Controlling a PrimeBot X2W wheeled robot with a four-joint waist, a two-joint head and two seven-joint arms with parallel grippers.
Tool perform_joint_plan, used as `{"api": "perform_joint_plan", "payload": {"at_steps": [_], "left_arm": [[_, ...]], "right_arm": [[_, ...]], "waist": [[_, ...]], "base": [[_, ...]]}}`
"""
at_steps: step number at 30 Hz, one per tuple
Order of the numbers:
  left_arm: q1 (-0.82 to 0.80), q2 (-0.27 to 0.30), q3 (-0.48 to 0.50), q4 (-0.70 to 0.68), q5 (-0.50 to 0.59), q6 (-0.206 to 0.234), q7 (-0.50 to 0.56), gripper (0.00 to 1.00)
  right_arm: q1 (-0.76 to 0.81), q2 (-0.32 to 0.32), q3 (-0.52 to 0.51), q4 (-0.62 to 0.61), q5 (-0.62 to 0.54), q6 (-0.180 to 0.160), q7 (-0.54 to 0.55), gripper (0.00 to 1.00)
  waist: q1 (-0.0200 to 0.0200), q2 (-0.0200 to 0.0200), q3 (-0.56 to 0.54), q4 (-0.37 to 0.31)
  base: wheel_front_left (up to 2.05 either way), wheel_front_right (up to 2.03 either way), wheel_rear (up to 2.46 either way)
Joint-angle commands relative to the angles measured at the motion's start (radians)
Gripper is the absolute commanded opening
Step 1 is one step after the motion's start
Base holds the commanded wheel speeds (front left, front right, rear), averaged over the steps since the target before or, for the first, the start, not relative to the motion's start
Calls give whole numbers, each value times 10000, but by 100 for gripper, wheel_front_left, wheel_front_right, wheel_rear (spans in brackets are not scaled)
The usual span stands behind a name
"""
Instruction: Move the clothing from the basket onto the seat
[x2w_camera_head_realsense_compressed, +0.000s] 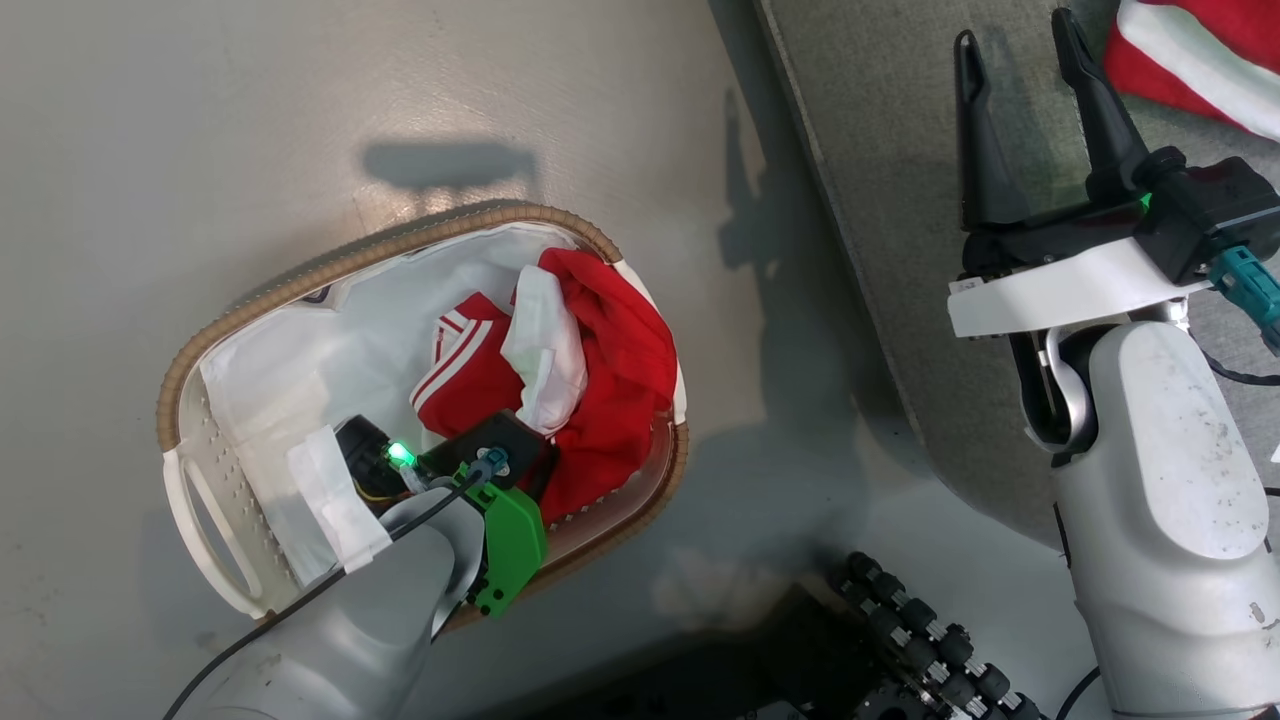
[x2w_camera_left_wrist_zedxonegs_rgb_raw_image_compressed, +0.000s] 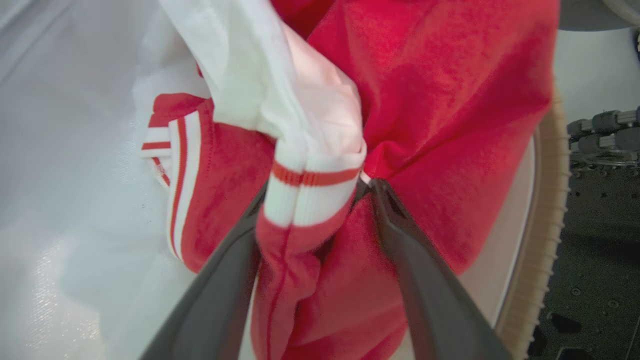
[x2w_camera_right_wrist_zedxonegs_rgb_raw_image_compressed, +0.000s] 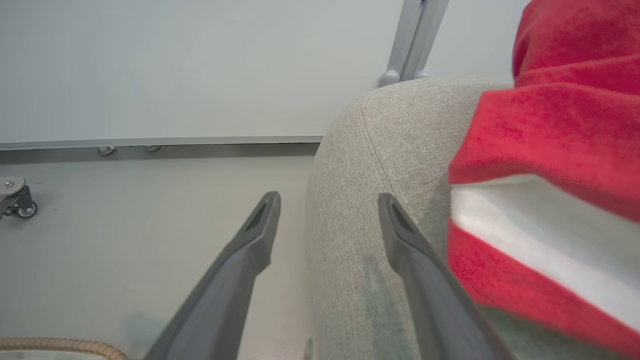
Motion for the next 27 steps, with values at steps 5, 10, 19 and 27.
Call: {"api": "perform_joint_plan", "payload": {"at_steps": [5, 10, 19, 27], "left_arm": [[-175, -77, -228, 152, -488, -29, 145, 0], [-22, -130, -270, 75, -892, -29, -18, 0], [56, -12, 429, -1090, -1298, -29, -183, 0], [803, 401, 1690, -3316, -641, 146, -181, 0]], "right_arm": [[-92, -24, 176, 97, -23, -10, -26, 100], [75, -25, 289, 220, -196, -10, -26, 100], [687, -28, 161, 524, -834, -10, -28, 100], [1622, -28, 54, 926, -1353, -10, -28, 100]], "waist": [[-1, 0, -79, 8], [-1, 0, -473, 171], [-1, 0, -1898, 829], [-1, 0, -3807, 1489]], "base": [[0, 0, 0], [0, 0, 0], [0, 0, 0], [0, 0, 0]]}}
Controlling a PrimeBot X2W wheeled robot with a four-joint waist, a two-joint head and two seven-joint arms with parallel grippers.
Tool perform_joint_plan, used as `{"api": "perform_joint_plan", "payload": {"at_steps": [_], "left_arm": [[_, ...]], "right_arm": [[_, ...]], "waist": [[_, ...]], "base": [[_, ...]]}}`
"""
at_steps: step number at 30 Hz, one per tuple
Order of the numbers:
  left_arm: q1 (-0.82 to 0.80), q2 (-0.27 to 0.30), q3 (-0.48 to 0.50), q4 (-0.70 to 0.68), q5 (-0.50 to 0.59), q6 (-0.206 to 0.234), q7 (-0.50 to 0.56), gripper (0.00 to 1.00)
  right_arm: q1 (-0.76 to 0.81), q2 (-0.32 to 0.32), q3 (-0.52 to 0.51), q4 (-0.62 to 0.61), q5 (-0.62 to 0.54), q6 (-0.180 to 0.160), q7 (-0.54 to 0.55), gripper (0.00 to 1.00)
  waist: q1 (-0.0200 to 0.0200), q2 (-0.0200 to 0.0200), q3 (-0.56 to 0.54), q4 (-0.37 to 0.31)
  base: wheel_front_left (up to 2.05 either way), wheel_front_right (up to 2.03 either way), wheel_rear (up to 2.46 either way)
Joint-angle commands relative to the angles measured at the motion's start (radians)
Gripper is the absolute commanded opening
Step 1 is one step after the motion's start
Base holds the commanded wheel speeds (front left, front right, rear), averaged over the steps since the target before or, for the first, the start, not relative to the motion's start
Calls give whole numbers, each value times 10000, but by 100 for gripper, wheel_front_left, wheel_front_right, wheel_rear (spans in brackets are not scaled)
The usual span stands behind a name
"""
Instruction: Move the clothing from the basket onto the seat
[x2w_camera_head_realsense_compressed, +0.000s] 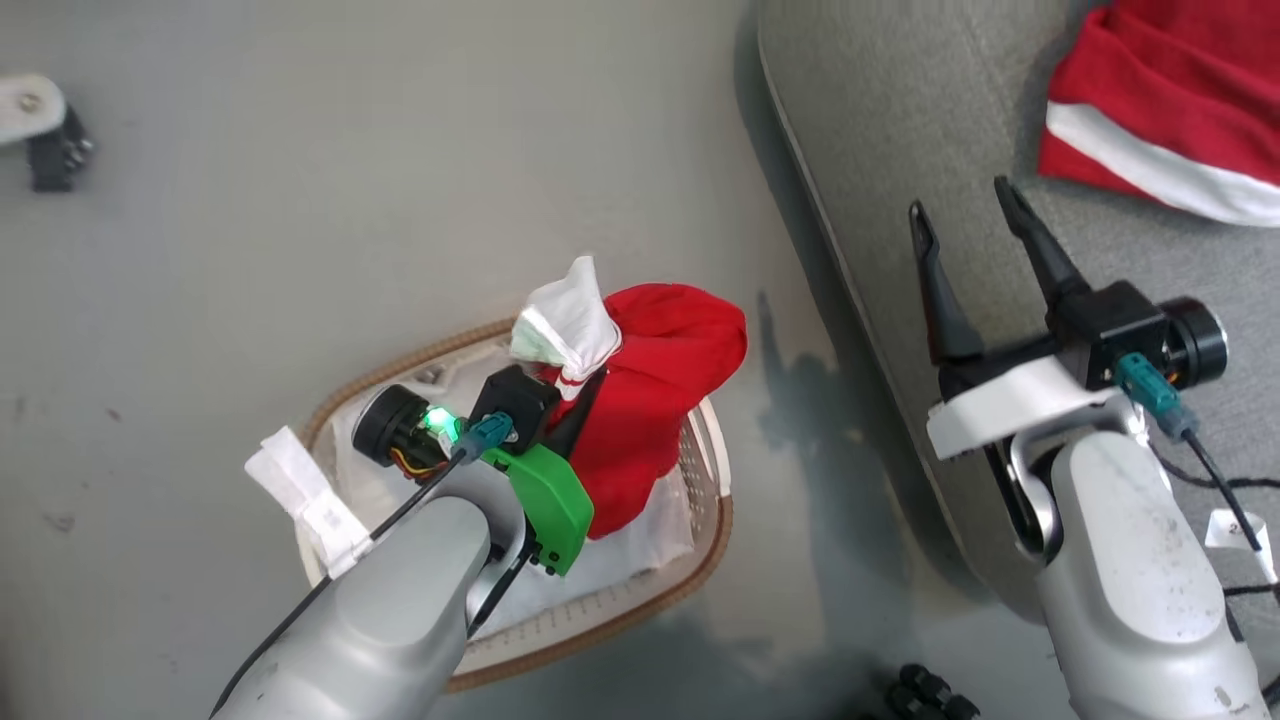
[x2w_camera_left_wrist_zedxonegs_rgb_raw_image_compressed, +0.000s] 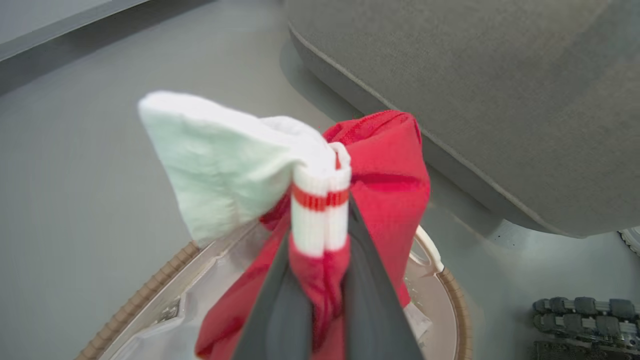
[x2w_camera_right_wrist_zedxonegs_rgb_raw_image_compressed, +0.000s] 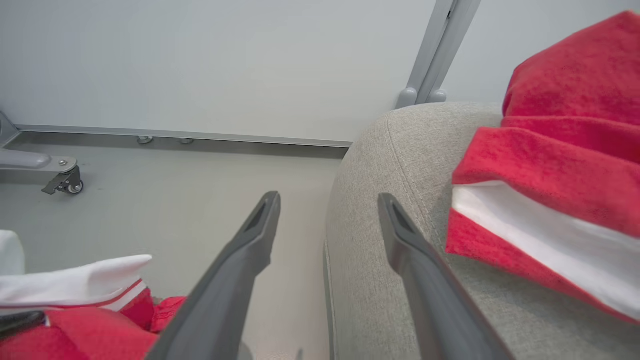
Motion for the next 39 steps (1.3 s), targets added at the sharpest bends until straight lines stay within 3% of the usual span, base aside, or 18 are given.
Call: {"api": "perform_joint_plan", "payload": {"at_steps": [1, 11, 17, 28, 39], "left_arm": [[291, 96, 147, -251, 181, 16, -36, 0], [1398, 315, 1162, -2234, 1166, -55, -38, 0], [1142, 584, 1411, -3095, 1590, -122, -38, 0], [-893, 1326, 1547, -3715, 1564, -152, -39, 0], [-2499, 1322, 1393, -3595, 1372, -148, -37, 0]], "right_arm": [[310, -41, -47, 69, -82, -10, -24, 100], [1960, -40, -31, 547, -108, -11, -26, 100], [2616, -41, 305, 723, -61, -11, -26, 100], [2346, -37, 1229, 841, -162, -11, -24, 100], [1445, -40, 3082, 1068, 467, -11, -24, 100]], "waist": [[0, 0, -1493, 704], [0, 0, -4298, 1230], [0, 0, -5370, 1312], [0, 0, -6057, 1325], [0, 0, -6293, 1376]], "base": [[0, 0, 0], [0, 0, 0], [0, 0, 0], [0, 0, 0], [0, 0, 0]]}}
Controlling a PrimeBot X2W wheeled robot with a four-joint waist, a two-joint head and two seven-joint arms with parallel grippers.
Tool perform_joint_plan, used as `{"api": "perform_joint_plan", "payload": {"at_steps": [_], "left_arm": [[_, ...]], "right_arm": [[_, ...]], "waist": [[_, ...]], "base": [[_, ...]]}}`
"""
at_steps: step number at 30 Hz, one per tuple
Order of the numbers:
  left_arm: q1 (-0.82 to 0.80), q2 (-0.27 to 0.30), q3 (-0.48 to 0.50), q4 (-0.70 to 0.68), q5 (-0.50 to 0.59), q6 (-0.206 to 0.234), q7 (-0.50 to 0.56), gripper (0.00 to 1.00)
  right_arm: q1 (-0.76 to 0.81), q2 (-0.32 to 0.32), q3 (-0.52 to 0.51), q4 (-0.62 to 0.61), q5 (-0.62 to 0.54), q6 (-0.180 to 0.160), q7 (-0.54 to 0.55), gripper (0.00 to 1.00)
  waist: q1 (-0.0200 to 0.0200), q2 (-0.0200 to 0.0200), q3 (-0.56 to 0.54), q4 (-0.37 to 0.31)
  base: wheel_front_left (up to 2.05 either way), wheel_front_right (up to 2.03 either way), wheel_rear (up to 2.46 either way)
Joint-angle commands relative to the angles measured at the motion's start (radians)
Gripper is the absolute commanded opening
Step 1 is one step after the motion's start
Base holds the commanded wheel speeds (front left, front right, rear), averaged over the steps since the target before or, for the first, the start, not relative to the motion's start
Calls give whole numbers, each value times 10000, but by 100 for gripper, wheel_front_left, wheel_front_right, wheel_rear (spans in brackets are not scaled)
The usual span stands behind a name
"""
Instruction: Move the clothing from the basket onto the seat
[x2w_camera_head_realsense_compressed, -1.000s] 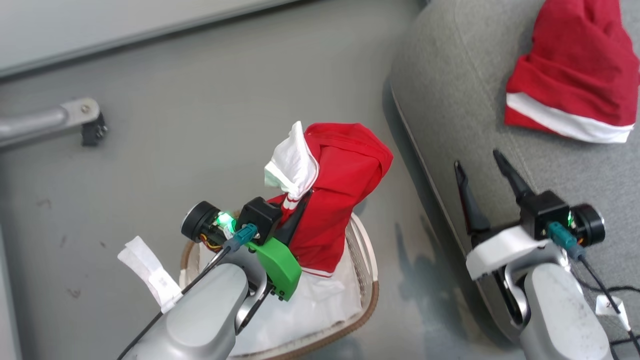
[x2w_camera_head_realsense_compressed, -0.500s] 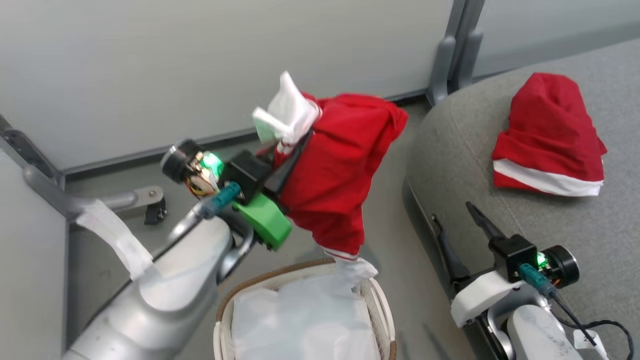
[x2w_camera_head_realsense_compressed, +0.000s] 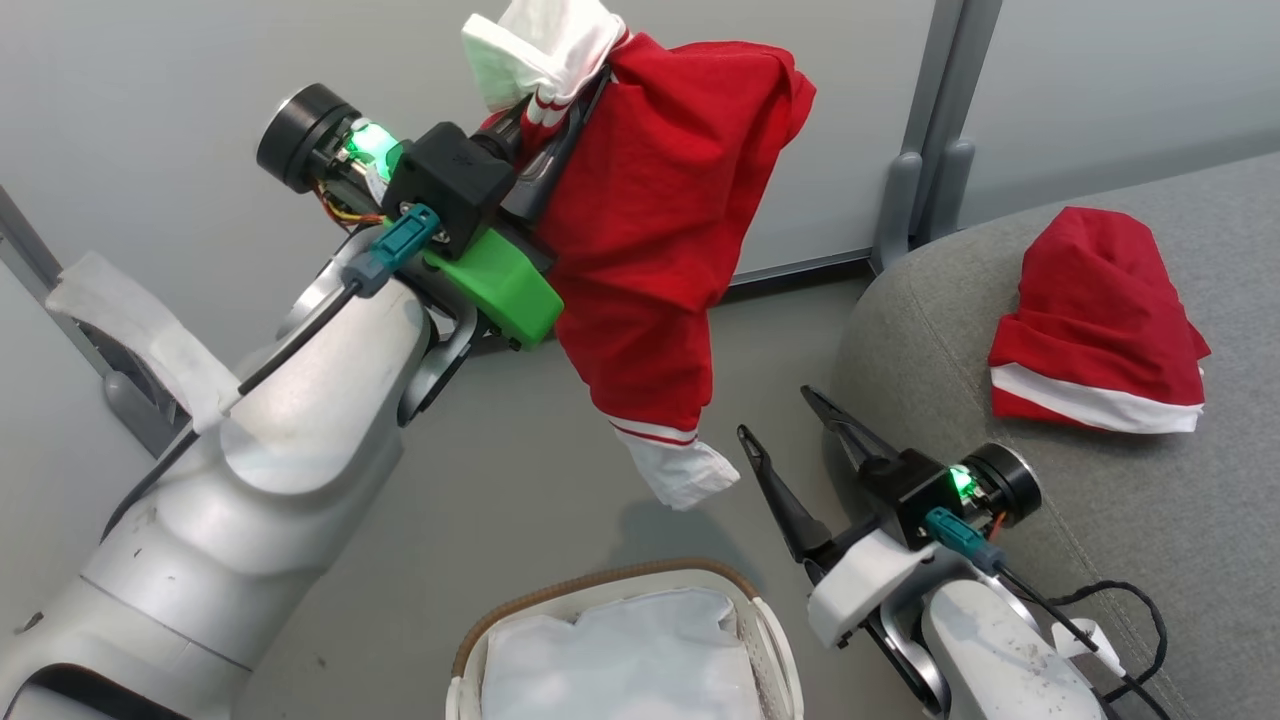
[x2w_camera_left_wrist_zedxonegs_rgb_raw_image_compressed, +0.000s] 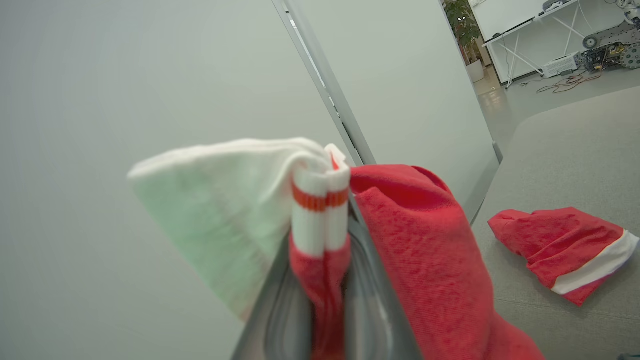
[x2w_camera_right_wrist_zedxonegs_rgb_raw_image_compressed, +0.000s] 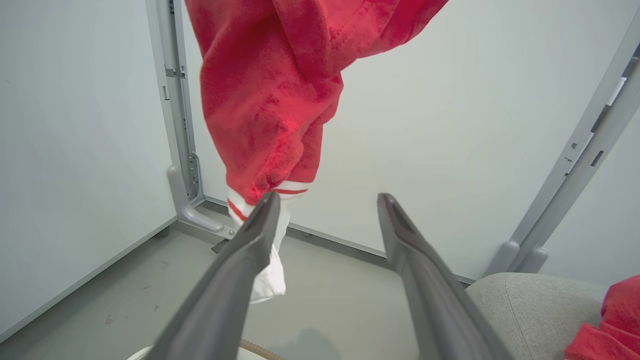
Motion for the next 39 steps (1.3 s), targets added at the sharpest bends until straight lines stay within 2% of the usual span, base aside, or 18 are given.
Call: {"api": "perform_joint_plan", "payload": {"at_steps": [1, 17, 18, 19, 20, 21, 33, 34, 35, 36, 37, 39], "left_arm": [[-241, -72, -81, 30, -80, -28, -37, 0], [-405, -559, -854, -523, -407, -26, -36, 0], [-342, -556, -868, -547, -434, -26, -36, 0], [-250, -549, -875, -557, -488, -26, -36, 0], [-180, -546, -869, -559, -514, -26, -36, 0], [-99, -533, -856, -556, -567, -26, -36, 0], [1589, -361, -66, -347, -1369, 252, -36, 0], [1855, -387, 99, -338, -1442, 268, -36, 16], [2081, -402, 208, -317, -1496, 302, -34, 42], [2365, -418, 358, -288, -1555, 324, -33, 78], [2576, -430, 472, -273, -1582, 353, -28, 100], [3072, -466, 707, -205, -1590, 379, -23, 100]], "right_arm": [[-187, -38, 179, 86, 107, -12, -26, 100], [-2181, -36, 1274, 2127, 792, -11, -24, 100], [-2273, -36, 1330, 2190, 847, -11, -26, 58], [-2381, -36, 1378, 2268, 915, -11, -24, 38], [-2444, -36, 1429, 2310, 976, -11, -24, 25], [-2526, -36, 1504, 2380, 1030, -11, -24, 0], [-2859, -38, 1091, 2124, 894, -11, -26, 0], [-2870, -38, 991, 2061, 839, -11, -26, 0], [-2873, -36, 921, 2009, 810, -11, -24, 0], [-2901, -36, 835, 1932, 758, -11, -24, 0], [-2924, -36, 752, 1856, 710, -11, -26, 0], [-2958, -36, 578, 1723, 619, -11, -26, 0]], "waist": [[1, 0, -39, 66], [1, 0, -140, 840], [1, 0, -141, 865], [1, 0, -140, 892], [1, 0, -139, 910], [1, 0, -139, 928], [1, 0, -93, 712], [1, 0, -86, 682], [1, 0, -82, 656], [1, 0, -72, 626], [1, 0, -62, 603], [1, 0, -41, 558]], "base": [[0, 0, 0], [0, 0, 0], [0, 0, 0], [0, 0, 0], [0, 0, 0], [0, 0, 0], [0, 0, 0], [0, 0, 0], [0, 0, 0], [0, 0, 0], [0, 0, 0], [0, 0, 0]]}}
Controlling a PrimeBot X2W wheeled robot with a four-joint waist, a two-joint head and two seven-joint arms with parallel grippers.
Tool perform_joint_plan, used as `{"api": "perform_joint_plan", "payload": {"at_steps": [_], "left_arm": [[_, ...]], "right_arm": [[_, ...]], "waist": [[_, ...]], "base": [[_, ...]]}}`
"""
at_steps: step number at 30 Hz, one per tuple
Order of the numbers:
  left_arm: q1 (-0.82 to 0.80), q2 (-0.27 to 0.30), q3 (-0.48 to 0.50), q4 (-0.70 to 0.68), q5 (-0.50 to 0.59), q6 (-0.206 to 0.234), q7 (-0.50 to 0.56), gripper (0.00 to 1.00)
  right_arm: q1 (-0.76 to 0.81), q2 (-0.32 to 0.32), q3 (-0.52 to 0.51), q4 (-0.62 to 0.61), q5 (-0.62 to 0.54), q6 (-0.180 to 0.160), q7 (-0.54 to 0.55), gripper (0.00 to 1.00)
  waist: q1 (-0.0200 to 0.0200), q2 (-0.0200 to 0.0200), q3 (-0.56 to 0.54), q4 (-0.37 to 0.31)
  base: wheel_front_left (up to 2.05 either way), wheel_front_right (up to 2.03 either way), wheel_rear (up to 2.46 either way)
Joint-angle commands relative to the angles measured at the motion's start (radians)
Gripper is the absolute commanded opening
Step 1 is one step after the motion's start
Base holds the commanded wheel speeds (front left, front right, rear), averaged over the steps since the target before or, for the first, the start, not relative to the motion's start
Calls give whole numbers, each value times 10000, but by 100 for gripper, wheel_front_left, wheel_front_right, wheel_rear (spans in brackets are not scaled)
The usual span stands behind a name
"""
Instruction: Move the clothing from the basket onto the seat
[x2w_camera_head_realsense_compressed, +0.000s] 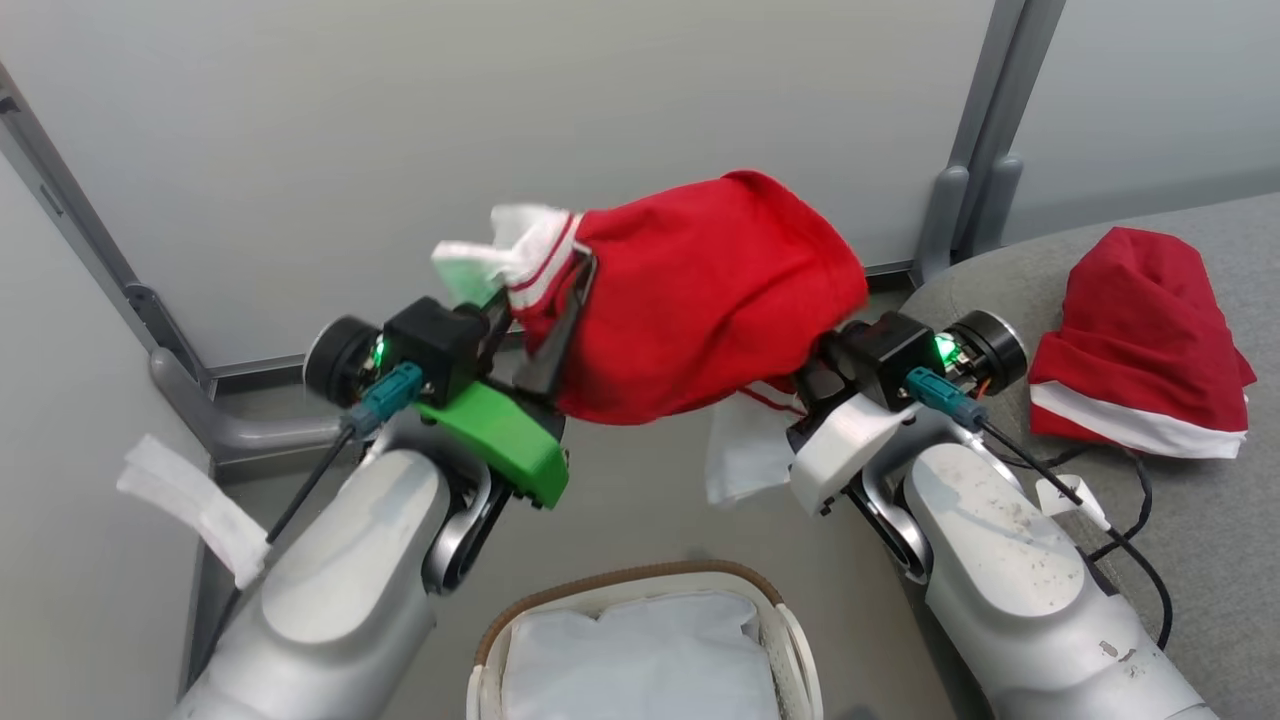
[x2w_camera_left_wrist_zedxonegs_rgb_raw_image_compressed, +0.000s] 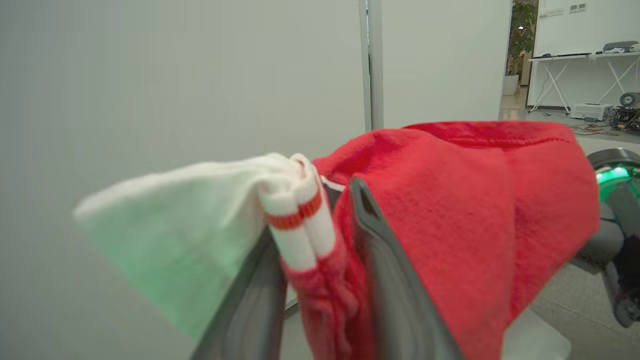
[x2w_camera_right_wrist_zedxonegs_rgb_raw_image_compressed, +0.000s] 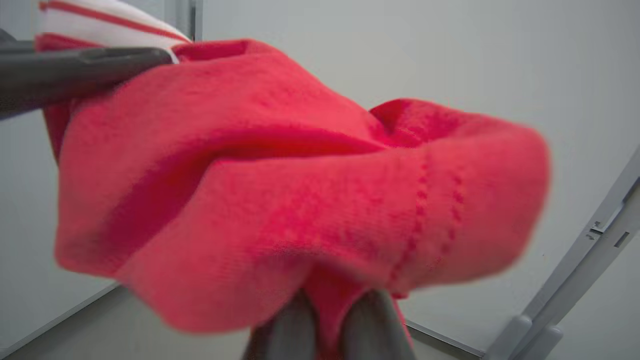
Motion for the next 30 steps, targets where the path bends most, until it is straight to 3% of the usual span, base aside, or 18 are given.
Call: {"api": "perform_joint_plan", "payload": {"at_steps": [1, 17, 30], "left_arm": [[478, -70, 203, 64, -21, 73, -8, 100], [3800, -913, 1771, 473, 938, -186, -8, 100], [4474, -1361, 2283, 443, 1713, -348, -8, 100]], "right_arm": [[-143, -38, -136, -143, -143, -11, -26, 0], [554, -363, -1014, -726, -504, -11, -28, 0], [710, -481, -1207, -688, -587, -11, -28, 0]], "waist": [[0, 0, 26, -44], [0, 0, 148, -148], [0, 0, 291, -386]], "base": [[0, 0, 0], [0, 0, 0], [0, 0, 0]]}}
